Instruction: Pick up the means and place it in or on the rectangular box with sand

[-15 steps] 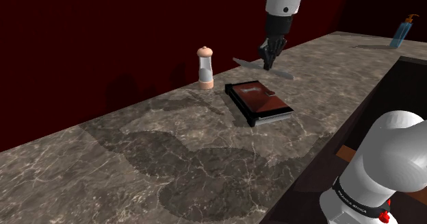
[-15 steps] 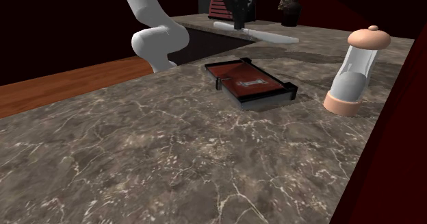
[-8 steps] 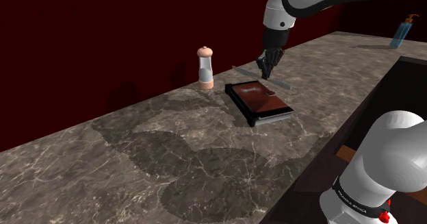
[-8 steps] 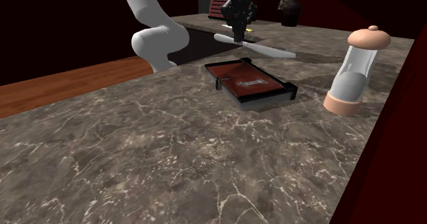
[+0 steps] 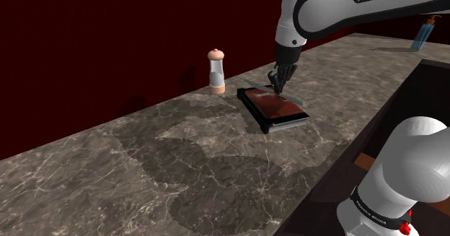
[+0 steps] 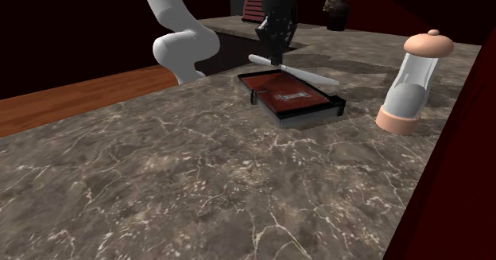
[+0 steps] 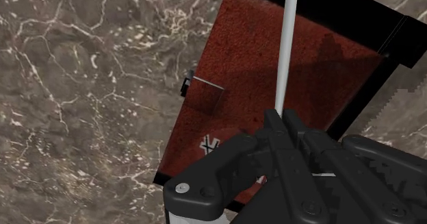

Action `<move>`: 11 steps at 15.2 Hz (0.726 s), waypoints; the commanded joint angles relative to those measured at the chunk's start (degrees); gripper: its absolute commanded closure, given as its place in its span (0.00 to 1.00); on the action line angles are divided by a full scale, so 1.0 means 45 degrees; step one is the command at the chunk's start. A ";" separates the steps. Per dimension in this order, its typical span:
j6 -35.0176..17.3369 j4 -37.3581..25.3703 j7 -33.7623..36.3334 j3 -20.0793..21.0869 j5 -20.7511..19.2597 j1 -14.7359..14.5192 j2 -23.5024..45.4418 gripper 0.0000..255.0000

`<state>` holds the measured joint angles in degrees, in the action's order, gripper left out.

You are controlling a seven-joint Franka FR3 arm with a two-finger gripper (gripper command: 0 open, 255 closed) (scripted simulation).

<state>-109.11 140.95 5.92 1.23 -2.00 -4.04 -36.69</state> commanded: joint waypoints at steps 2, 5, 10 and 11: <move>-0.0353 0.0326 0.0014 0.0001 -0.0003 0.0000 0.0023 1.00; -0.0354 0.0324 0.0014 0.0001 -0.0003 0.0000 0.0025 1.00; -0.0352 0.0322 0.0014 0.0001 -0.0003 0.0000 0.0026 0.00; -0.0352 0.0322 0.0014 0.0001 -0.0003 0.0000 0.0026 0.00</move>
<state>-110.70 142.39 5.99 1.23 -2.01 -4.04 -36.57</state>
